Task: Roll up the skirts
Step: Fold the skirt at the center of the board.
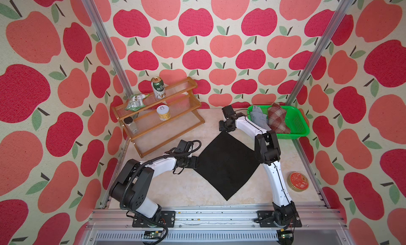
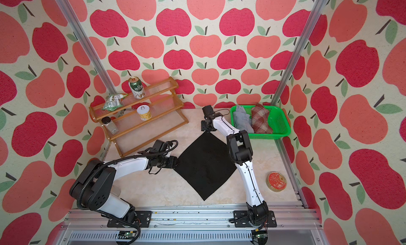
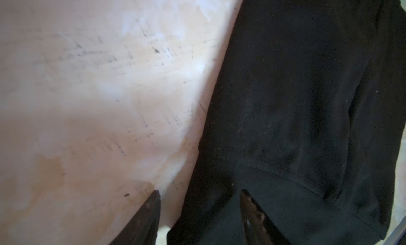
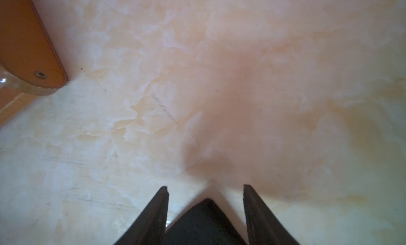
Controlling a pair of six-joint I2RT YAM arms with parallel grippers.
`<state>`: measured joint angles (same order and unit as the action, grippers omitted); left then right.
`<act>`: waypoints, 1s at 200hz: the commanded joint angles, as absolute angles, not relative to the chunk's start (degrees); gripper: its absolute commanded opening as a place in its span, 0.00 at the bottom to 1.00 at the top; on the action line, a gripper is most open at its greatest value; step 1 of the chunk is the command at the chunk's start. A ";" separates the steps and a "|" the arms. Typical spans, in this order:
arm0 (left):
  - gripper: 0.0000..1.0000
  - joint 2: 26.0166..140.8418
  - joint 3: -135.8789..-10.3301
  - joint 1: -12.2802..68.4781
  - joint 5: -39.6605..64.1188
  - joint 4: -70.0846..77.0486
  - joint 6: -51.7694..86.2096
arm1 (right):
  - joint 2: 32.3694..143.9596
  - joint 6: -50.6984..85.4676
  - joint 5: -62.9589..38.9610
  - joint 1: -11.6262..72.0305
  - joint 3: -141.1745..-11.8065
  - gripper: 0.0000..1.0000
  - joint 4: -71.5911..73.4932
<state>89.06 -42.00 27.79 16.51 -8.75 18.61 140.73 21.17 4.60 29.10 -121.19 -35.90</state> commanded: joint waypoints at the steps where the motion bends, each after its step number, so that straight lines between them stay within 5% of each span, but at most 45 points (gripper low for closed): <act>1: 0.59 91.40 -41.91 27.68 17.47 -8.91 19.53 | 142.98 19.19 4.22 29.44 -123.85 0.57 -38.32; 26: 0.56 92.08 -42.10 27.71 17.97 -8.79 19.68 | 143.52 18.90 3.98 29.21 -124.10 0.57 -38.76; 51: 0.39 91.85 -41.68 27.74 18.53 -8.88 19.52 | 143.96 19.18 3.54 29.00 -123.76 0.54 -39.25; 103: 0.14 86.87 -40.98 28.09 17.45 -11.17 19.78 | 143.33 19.13 2.73 28.87 -123.11 0.19 -38.59; 151: 0.04 78.83 -40.06 28.81 15.12 -13.05 19.64 | 140.48 18.54 2.39 28.81 -121.20 0.01 -37.27; 200: 0.02 70.99 -41.04 28.75 11.78 -17.27 18.13 | 136.94 18.28 -4.05 28.92 -120.68 0.00 -33.37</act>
<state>74.19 -40.51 28.75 14.92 -12.73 19.62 141.60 19.07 0.64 29.12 -121.49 -36.45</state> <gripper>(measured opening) 0.048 0.047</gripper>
